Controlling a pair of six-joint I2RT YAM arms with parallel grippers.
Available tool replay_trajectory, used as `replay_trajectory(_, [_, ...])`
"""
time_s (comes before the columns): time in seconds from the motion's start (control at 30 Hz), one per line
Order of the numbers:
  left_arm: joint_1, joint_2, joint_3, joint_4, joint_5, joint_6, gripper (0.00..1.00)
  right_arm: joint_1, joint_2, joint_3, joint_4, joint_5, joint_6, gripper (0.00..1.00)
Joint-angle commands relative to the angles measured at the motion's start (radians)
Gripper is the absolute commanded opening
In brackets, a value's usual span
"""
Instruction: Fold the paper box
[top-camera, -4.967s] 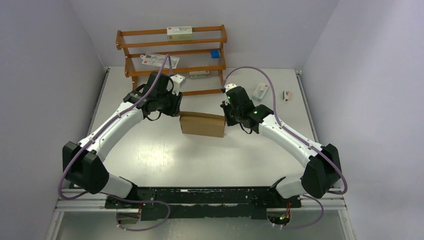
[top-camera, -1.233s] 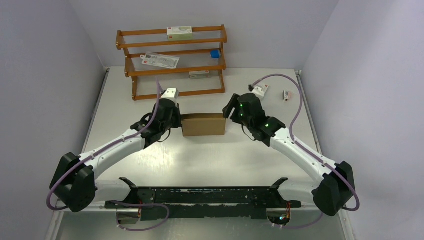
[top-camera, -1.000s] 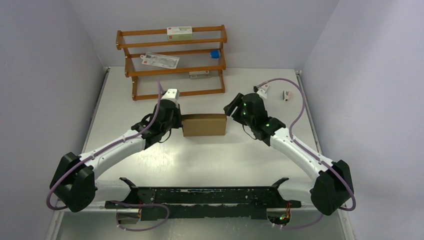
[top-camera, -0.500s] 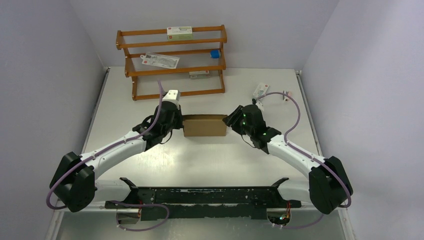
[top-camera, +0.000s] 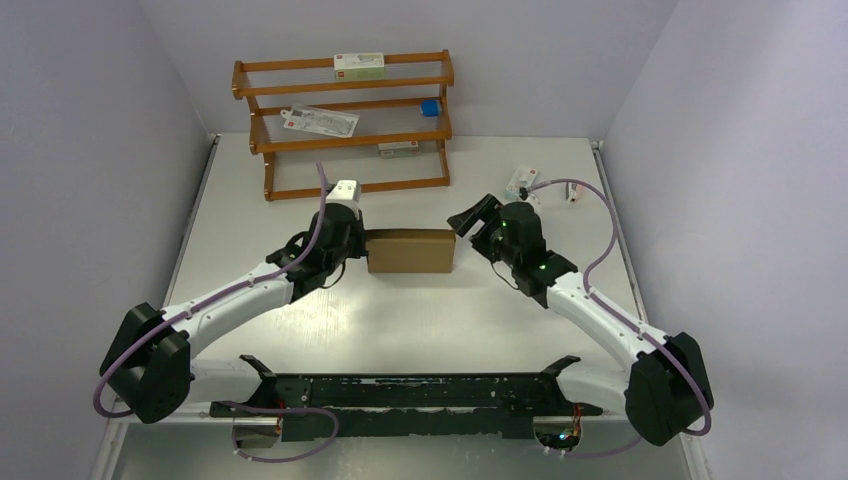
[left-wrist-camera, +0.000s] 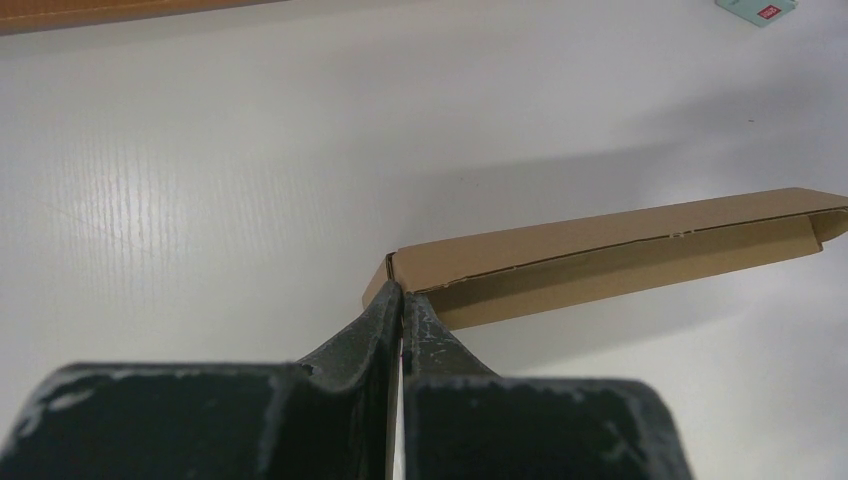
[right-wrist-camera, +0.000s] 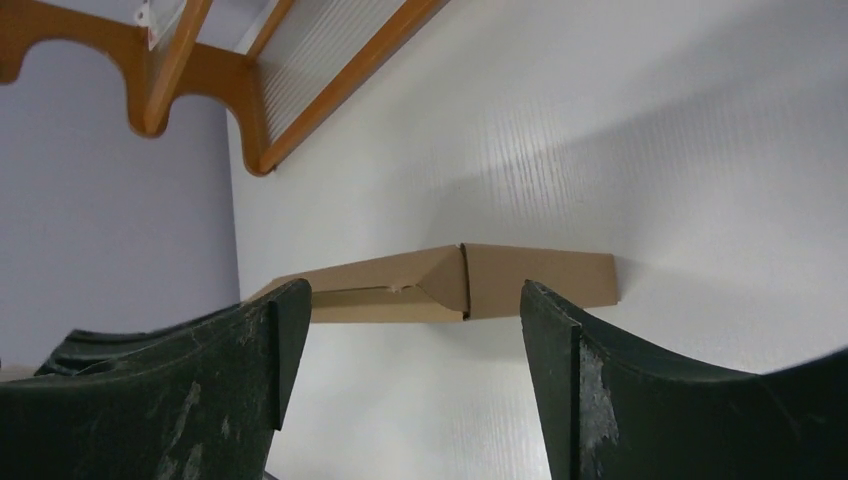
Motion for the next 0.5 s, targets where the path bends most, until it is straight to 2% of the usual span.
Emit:
replay_trajectory(0.0, [-0.021,0.038,-0.048,-0.112,0.022,0.003,0.05,-0.022,0.033,0.015,0.042,0.01,0.091,0.8])
replay_trajectory(0.23, [-0.027,0.038,-0.06,-0.093,0.02,0.004,0.05,-0.023,0.104,-0.002,0.071,-0.037,0.126,0.75])
replay_trajectory(0.47, [-0.036,0.043,-0.065,-0.073,0.015,0.002,0.05,-0.024,0.094,-0.107,0.13,-0.077,0.136,0.63])
